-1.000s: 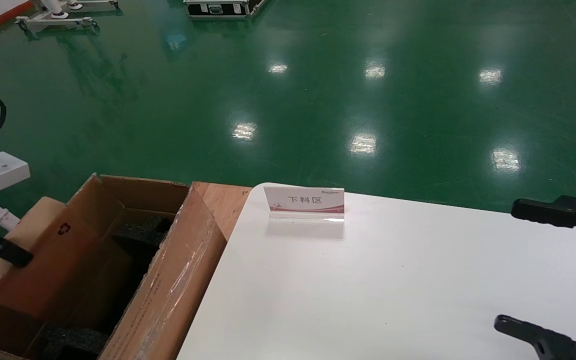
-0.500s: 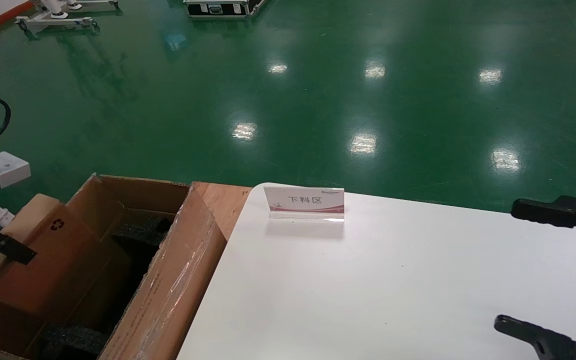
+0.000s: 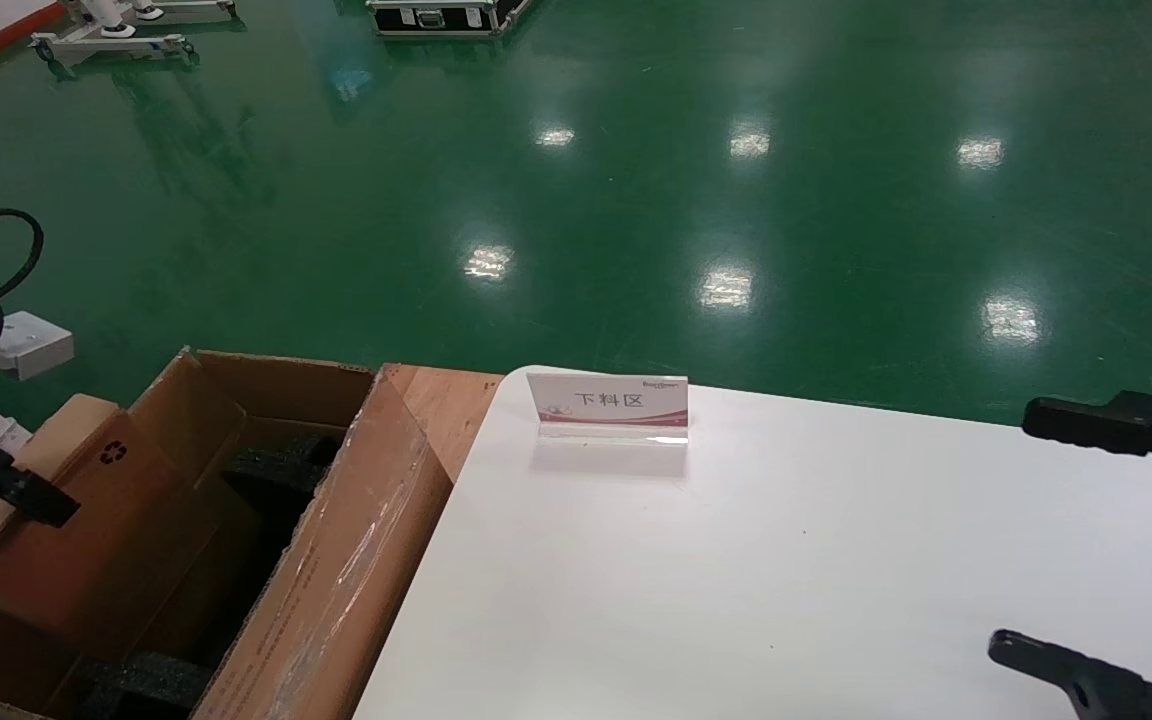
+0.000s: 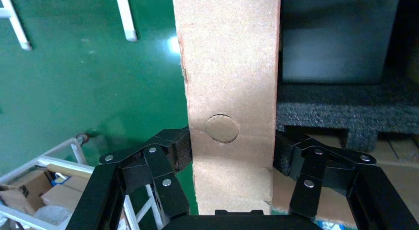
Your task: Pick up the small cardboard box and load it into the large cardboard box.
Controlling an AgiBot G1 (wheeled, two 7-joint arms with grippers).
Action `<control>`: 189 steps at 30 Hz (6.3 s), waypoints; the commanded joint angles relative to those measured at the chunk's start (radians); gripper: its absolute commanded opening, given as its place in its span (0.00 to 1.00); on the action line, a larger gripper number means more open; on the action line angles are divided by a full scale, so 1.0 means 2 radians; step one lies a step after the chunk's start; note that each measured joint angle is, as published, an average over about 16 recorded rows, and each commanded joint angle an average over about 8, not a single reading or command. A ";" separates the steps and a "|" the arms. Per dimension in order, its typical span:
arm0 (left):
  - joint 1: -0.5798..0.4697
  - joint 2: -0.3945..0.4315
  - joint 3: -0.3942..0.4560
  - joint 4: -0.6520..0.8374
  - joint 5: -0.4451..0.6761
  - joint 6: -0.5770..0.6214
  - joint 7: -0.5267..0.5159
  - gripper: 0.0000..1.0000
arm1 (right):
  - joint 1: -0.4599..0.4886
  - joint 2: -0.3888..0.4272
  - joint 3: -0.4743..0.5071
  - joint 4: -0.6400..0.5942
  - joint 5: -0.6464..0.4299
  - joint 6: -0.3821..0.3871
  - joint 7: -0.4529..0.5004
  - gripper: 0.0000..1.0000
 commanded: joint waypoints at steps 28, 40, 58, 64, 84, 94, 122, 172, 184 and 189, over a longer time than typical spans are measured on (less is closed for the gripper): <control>0.093 0.042 0.010 0.030 0.006 -0.054 -0.051 0.00 | 0.000 0.000 -0.001 0.000 0.001 0.000 0.000 1.00; 0.131 0.050 0.011 0.051 -0.009 -0.062 -0.060 0.70 | 0.000 0.000 -0.001 0.000 0.001 0.000 -0.001 1.00; 0.131 0.050 0.011 0.052 -0.010 -0.061 -0.060 1.00 | 0.000 0.000 -0.001 0.000 0.001 0.001 -0.001 1.00; 0.130 0.049 0.011 0.051 -0.009 -0.061 -0.060 1.00 | 0.000 0.000 -0.001 0.000 0.001 0.001 -0.001 1.00; 0.087 0.034 -0.004 0.020 -0.005 -0.080 -0.036 1.00 | 0.000 0.000 -0.001 0.000 0.001 0.001 -0.001 1.00; -0.031 -0.055 -0.051 -0.119 -0.011 -0.127 0.025 1.00 | 0.000 0.000 -0.001 -0.001 0.001 0.001 -0.001 1.00; 0.107 -0.074 -0.318 -0.182 -0.123 -0.086 0.216 1.00 | 0.001 0.001 -0.002 -0.001 0.001 0.001 -0.001 1.00; 0.749 0.041 -1.071 -0.152 -0.397 0.085 0.583 1.00 | -0.002 -0.003 0.007 0.001 -0.005 -0.003 0.004 1.00; 0.759 0.042 -1.085 -0.152 -0.399 0.086 0.584 1.00 | -0.002 -0.003 0.009 0.001 -0.006 -0.003 0.005 1.00; 0.757 0.041 -1.082 -0.152 -0.399 0.086 0.584 1.00 | -0.002 -0.004 0.009 0.001 -0.006 -0.004 0.005 1.00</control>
